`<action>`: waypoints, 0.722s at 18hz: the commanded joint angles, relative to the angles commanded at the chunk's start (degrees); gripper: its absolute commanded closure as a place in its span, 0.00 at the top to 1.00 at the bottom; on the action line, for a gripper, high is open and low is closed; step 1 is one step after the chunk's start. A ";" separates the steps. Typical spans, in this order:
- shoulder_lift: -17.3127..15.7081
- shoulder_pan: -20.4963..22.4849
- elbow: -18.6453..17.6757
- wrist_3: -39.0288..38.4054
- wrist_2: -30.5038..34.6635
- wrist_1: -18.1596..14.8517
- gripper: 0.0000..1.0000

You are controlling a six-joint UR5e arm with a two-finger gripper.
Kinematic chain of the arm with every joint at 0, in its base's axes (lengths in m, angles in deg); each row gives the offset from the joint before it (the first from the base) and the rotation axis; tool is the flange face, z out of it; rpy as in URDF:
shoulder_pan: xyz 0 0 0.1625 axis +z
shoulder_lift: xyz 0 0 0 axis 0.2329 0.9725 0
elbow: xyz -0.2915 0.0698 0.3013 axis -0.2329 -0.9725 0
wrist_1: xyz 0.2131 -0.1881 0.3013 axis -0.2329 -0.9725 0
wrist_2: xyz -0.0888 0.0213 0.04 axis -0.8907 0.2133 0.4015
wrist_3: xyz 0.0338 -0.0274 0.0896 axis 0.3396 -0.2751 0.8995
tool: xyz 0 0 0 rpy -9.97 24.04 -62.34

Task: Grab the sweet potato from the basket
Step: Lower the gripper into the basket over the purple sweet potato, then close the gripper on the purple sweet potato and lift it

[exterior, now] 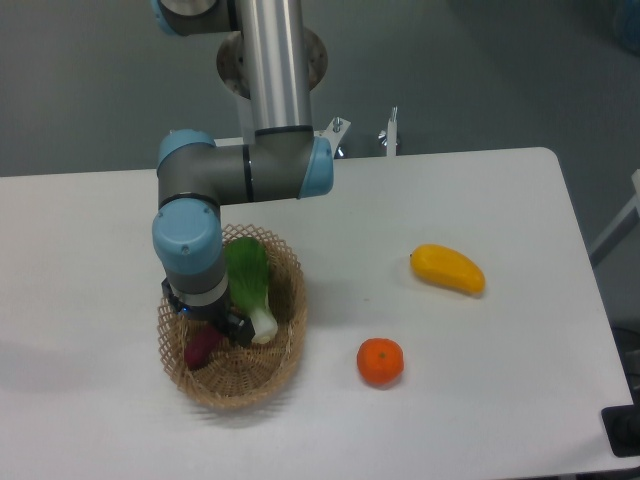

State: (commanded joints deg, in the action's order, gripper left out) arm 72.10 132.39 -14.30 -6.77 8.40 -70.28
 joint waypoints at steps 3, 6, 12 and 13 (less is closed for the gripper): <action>0.62 -0.27 0.17 -0.53 0.00 0.09 0.96; 0.88 -0.35 0.26 -1.40 0.00 1.14 0.78; 1.06 -0.44 1.32 -4.74 0.09 1.49 0.37; 0.88 -0.44 1.32 -5.97 0.09 1.49 0.31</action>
State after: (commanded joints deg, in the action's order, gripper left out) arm 72.98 131.94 -12.98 -12.74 8.49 -68.78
